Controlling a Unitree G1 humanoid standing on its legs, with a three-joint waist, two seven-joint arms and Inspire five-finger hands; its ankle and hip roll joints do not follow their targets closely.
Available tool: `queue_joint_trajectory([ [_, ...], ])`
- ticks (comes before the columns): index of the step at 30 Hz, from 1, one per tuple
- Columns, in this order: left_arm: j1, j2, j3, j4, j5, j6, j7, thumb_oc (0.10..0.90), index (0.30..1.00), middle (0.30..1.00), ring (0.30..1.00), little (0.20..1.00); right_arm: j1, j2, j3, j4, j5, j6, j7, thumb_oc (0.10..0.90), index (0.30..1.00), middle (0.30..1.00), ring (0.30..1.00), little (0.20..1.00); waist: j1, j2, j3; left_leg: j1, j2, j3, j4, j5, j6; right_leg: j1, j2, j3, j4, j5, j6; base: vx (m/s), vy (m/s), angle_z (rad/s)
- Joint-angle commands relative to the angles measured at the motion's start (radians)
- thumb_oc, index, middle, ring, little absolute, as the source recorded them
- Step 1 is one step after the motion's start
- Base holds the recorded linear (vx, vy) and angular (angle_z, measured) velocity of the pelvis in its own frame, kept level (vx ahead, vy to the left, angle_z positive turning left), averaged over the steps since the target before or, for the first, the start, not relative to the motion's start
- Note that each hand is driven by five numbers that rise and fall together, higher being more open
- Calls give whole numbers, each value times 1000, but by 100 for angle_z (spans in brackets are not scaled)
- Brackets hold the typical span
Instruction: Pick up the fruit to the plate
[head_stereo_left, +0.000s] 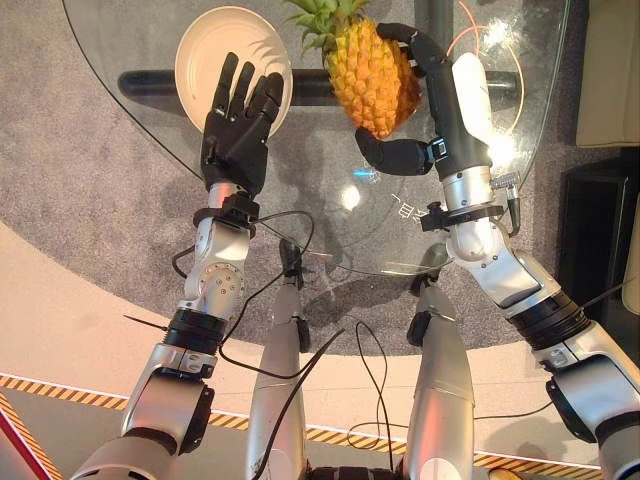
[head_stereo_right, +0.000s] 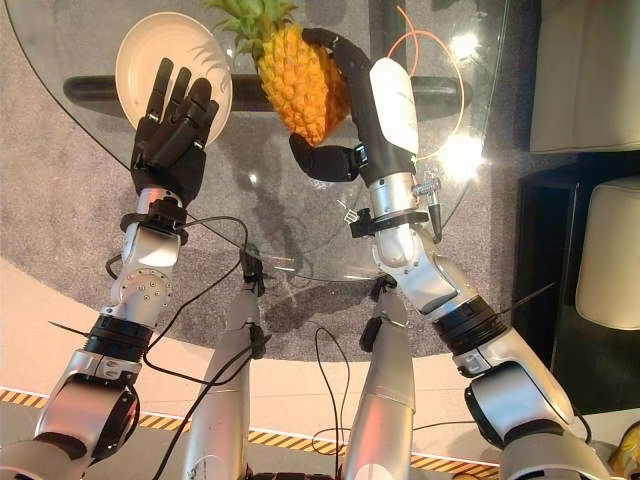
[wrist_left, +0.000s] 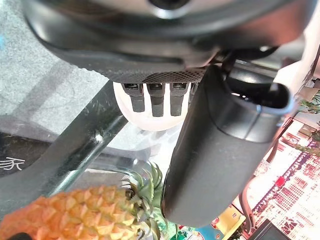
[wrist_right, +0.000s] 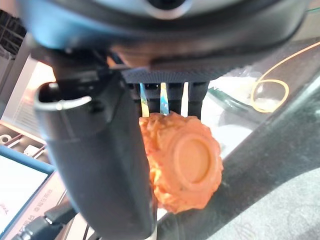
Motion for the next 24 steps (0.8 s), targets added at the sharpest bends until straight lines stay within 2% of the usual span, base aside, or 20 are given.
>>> queue_joint_trajectory([
  [1,-96,14,-16,-124,-6,-44,-60,800,900,900,900,900,-137,-30,-11,-246,-40,-162,-21,100,300,300,300,200,0,-5,-21,-2,26,5,52,-44,-36,68,-9,-9,-115,64,59,0,0,0],
  [16,-103,5,-39,-161,-50,-3,-51,800,900,900,900,900,-176,-31,36,-302,-28,-163,34,100,300,300,300,200,4,-9,-21,-6,22,4,50,-43,-33,72,-9,-16,-123,67,59,0,0,0],
  [24,-108,3,-50,-174,-87,-16,-63,800,900,900,900,900,-201,-32,65,-323,-21,-151,63,100,300,300,300,200,7,-9,-21,-6,21,3,49,-42,-32,76,-9,-19,-127,67,57,0,0,0],
])
